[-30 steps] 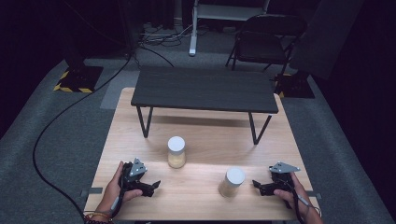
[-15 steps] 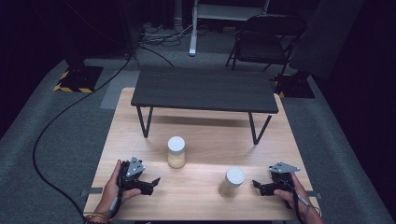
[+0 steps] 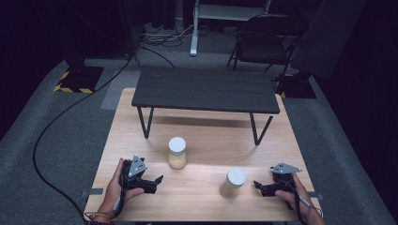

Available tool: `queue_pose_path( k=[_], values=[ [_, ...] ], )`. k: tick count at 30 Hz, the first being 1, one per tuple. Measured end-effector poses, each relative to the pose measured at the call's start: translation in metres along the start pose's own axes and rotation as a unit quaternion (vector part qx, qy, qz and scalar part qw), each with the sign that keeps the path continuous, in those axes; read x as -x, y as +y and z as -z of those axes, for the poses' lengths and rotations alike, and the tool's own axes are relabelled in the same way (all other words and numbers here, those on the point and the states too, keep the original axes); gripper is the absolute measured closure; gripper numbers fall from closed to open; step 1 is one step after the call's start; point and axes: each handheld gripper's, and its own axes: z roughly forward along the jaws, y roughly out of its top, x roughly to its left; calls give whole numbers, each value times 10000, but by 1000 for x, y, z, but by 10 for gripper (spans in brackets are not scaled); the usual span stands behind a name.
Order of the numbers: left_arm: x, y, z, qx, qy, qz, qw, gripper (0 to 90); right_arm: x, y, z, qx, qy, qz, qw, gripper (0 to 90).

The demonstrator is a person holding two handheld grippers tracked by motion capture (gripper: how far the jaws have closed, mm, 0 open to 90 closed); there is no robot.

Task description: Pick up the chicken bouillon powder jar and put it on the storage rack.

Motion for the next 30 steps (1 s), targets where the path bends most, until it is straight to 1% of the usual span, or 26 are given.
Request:
queue_pose_path(
  k=[1, 5, 10, 11, 13, 15, 19, 21, 23, 25, 30],
  values=[
    [0, 1, -1, -4, -2, -19, 10000, 14, 0, 0, 0, 0, 0, -1, 10000, 1],
    [0, 4, -4, 40, -25, 26, 10000, 14, 0, 0, 0, 0, -1, 0, 10000, 1],
    [2, 10, -7, 97, 1, 9, 10000, 14, 0, 0, 0, 0, 0, -1, 10000, 1],
    [1, 11, -8, 108, -13, 30, 9999, 13, 0, 0, 0, 1, 0, 1, 10000, 1],
    [2, 15, -10, 84, -31, 9, 10000, 12, 0, 0, 0, 0, 0, 1, 10000, 1],
    [2, 17, -11, 48, -44, -70, 10000, 13, 0, 0, 0, 0, 0, 0, 10000, 1],
    [2, 22, -12, -14, -88, -96, 9999, 13, 0, 0, 0, 2, -8, -5, 10000, 0],
    [3, 24, -15, 7, -150, -60, 9999, 12, -1, 0, 0, 2, -11, -9, 10000, 1],
    [5, 27, -18, -19, -172, -128, 9998, 12, -1, 0, 0, 2, -11, -9, 10000, 1],
    [5, 28, -21, -31, -218, -113, 9997, 12, -1, 0, 0, 2, -13, -11, 10000, 0],
    [4, 30, -25, -24, -213, -58, 9998, 12, -1, 0, 0, 2, -15, -16, 10000, 0]
  ],
)
